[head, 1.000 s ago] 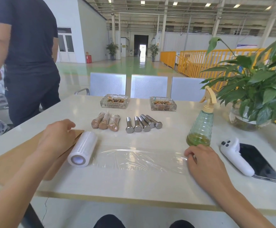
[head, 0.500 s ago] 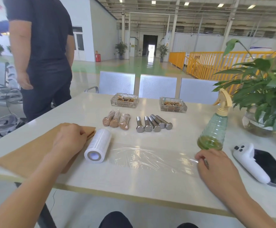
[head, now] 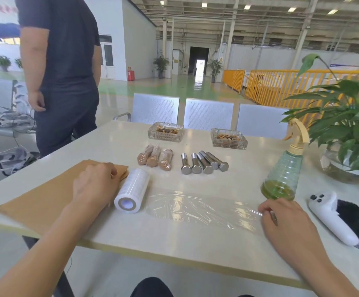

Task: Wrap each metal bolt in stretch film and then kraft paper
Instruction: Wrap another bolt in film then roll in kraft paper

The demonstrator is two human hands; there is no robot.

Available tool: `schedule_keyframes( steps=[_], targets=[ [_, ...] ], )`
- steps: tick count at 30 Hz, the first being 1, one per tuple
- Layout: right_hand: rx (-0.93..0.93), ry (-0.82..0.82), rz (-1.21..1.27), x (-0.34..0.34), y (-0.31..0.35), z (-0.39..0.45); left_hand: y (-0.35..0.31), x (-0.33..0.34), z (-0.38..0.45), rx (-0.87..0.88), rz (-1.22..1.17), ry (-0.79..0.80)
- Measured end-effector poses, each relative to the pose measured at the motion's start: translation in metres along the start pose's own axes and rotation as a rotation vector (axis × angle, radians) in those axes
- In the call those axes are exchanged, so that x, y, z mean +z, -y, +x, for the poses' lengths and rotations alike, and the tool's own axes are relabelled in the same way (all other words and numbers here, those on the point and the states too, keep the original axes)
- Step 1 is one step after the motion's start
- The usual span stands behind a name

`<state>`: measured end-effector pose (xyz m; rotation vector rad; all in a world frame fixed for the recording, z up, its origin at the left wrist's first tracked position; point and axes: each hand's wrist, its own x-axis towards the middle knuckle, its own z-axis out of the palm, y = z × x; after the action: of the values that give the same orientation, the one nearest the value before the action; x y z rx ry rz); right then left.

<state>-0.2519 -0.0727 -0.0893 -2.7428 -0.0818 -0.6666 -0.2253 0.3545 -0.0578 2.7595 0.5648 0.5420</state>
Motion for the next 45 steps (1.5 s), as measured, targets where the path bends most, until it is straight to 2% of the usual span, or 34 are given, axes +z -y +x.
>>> schedule_keyframes(
  steps=[5, 9, 11, 13, 19, 22, 24, 26, 28, 30, 34, 36, 40, 45],
  targets=[
    [-0.002, -0.009, 0.008, -0.002, 0.001, 0.0, -0.006, 0.002, -0.002, -0.026, -0.013, -0.054],
    [-0.007, -0.045, 0.015, -0.001, 0.001, -0.001, -0.017, -0.003, -0.002, -0.035, -0.176, -0.207],
    [-0.001, -0.052, 0.017, 0.0, -0.001, 0.0, -0.033, -0.014, -0.005, 0.018, -0.307, -0.291],
    [0.005, -0.056, 0.021, 0.002, -0.002, 0.001, -0.055, -0.025, -0.01, 0.152, -0.407, -0.314],
    [0.073, -0.116, 0.165, -0.006, 0.0, 0.006, -0.128, -0.022, -0.057, 0.562, -0.466, -0.106],
    [0.13, -0.031, 0.324, -0.016, 0.007, 0.008, -0.151, 0.003, -0.085, 0.677, -0.457, 0.101],
    [0.172, 0.08, 0.449, -0.021, 0.016, 0.013, -0.16, 0.019, -0.099, 0.688, -0.433, 0.219],
    [0.272, 0.239, 0.611, -0.025, 0.027, 0.019, -0.166, 0.032, -0.112, 0.686, -0.41, 0.272],
    [0.371, 0.4, 0.724, -0.026, 0.037, 0.023, -0.169, 0.038, -0.12, 0.691, -0.38, 0.267],
    [0.426, 0.484, 0.805, -0.024, 0.044, 0.025, -0.172, 0.04, -0.125, 0.692, -0.376, 0.247],
    [0.495, 0.521, 0.936, -0.023, 0.049, 0.029, -0.175, 0.035, -0.127, 0.733, -0.381, 0.254],
    [0.507, 0.535, 0.945, -0.025, 0.047, 0.028, -0.172, 0.032, -0.127, 0.769, -0.39, 0.276],
    [0.502, 0.534, 0.879, -0.029, 0.04, 0.023, -0.161, 0.026, -0.116, 0.726, -0.43, 0.381],
    [0.456, 0.534, 0.782, -0.033, 0.039, 0.02, -0.15, 0.033, -0.099, 0.78, -0.199, 0.398]
  ],
)
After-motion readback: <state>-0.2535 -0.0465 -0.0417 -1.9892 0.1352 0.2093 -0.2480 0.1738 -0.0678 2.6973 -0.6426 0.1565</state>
